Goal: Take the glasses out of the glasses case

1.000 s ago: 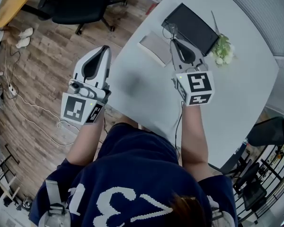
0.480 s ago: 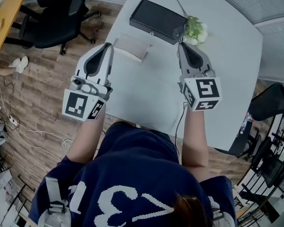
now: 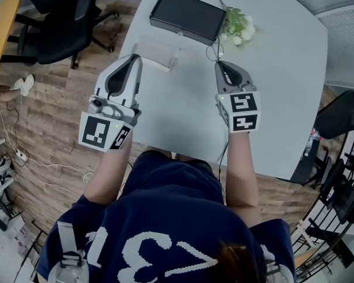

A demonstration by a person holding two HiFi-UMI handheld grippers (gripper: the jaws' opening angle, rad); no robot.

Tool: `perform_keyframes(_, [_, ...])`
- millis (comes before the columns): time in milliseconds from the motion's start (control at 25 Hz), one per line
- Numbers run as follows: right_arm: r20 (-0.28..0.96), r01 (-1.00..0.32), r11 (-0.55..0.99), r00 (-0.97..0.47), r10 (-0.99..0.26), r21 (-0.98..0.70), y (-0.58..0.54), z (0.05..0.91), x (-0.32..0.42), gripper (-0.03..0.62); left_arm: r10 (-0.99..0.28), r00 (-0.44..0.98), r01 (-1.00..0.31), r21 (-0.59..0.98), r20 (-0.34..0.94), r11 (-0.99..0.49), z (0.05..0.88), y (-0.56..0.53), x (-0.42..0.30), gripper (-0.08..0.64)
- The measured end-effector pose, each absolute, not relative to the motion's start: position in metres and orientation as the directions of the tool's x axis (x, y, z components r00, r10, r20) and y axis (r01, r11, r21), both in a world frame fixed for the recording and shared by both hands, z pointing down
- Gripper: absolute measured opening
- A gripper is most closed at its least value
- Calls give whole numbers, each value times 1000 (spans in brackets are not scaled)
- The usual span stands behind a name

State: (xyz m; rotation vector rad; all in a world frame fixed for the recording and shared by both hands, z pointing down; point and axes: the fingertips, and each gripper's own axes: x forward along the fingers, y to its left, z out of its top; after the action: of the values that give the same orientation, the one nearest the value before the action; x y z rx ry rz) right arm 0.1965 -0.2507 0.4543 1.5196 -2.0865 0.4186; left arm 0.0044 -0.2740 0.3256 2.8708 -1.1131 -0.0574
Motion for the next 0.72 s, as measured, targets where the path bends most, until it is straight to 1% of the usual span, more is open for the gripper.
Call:
perform_keyframes(160, [684, -943, 330, -206, -700, 53, -237, 512, 197, 25, -674, 738, -673, 77, 15, -735, 337, -273, 1, 14])
perform_keyframes(400, [786, -947, 320, -192, -587, 8, -217, 577, 199, 26, -672, 739, -673, 85, 45, -735, 348, -271, -2, 14])
perform_keyframes(560, [819, -945, 328, -202, -537, -18, -209, 602, 196, 28, -670, 740, -672, 89, 58, -735, 353, -273, -4, 15])
perform_keyframes(720, [808, -943, 334, -208, -552, -14, -209, 597, 192, 37, -669, 741, -671, 90, 57, -736, 353, -274, -4, 14])
